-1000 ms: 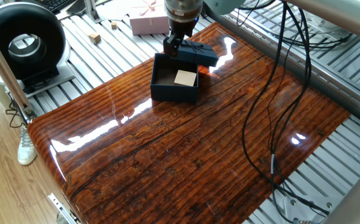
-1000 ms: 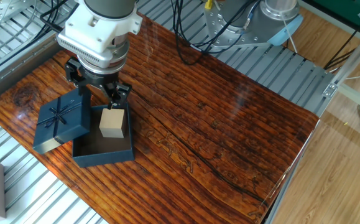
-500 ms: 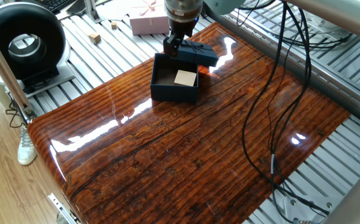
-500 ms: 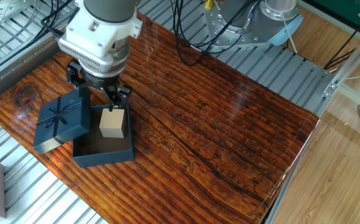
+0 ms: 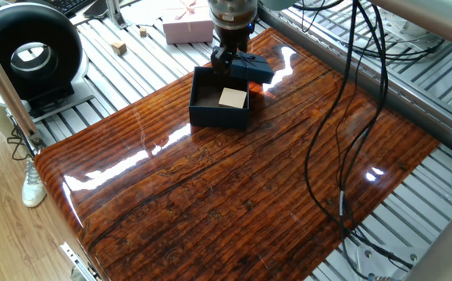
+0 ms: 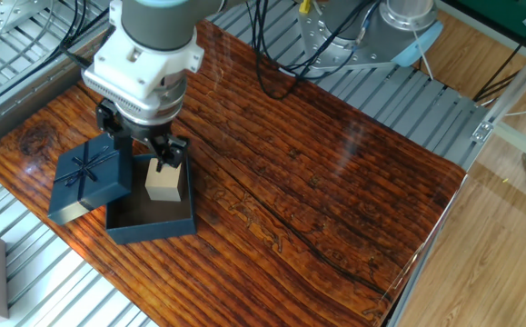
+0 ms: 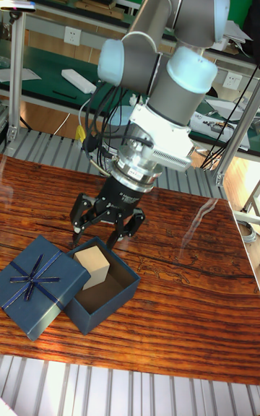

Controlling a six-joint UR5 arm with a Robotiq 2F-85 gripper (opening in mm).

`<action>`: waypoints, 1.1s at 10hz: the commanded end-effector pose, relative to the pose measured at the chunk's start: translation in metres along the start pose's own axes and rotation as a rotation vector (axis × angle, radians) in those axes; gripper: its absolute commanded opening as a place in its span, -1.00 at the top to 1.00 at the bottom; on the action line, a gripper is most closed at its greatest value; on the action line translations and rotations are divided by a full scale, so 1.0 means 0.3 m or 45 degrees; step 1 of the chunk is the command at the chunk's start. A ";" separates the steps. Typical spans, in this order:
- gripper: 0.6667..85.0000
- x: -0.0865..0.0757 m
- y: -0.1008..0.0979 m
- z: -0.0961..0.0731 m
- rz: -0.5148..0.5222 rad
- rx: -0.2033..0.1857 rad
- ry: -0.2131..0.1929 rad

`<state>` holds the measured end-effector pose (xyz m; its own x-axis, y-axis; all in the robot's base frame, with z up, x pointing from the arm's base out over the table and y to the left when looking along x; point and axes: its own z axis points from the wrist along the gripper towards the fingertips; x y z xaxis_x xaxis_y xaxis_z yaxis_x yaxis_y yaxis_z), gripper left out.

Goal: Cover the box

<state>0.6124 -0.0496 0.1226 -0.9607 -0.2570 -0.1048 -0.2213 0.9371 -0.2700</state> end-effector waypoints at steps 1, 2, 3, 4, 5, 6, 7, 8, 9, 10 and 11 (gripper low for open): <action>-0.64 -0.019 0.015 0.057 0.059 -0.014 -0.003; -0.64 -0.013 0.014 0.075 0.065 -0.001 0.000; -0.64 -0.011 0.010 0.093 0.062 0.013 -0.001; -0.64 -0.012 0.008 0.111 0.062 0.026 -0.003; -0.64 -0.009 0.002 0.123 0.060 0.039 0.000; -0.64 -0.002 -0.006 0.131 0.056 0.052 0.003; -0.68 0.004 -0.014 0.138 0.052 0.061 0.008; -0.78 0.003 -0.022 0.146 0.045 0.067 0.004; -0.81 0.002 -0.029 0.155 0.040 0.074 0.002; -0.83 0.003 -0.037 0.164 0.034 0.084 0.002; -0.87 0.004 -0.039 0.174 0.030 0.085 0.002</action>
<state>0.6214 -0.0685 0.0816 -0.9659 -0.2350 -0.1083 -0.1885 0.9257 -0.3279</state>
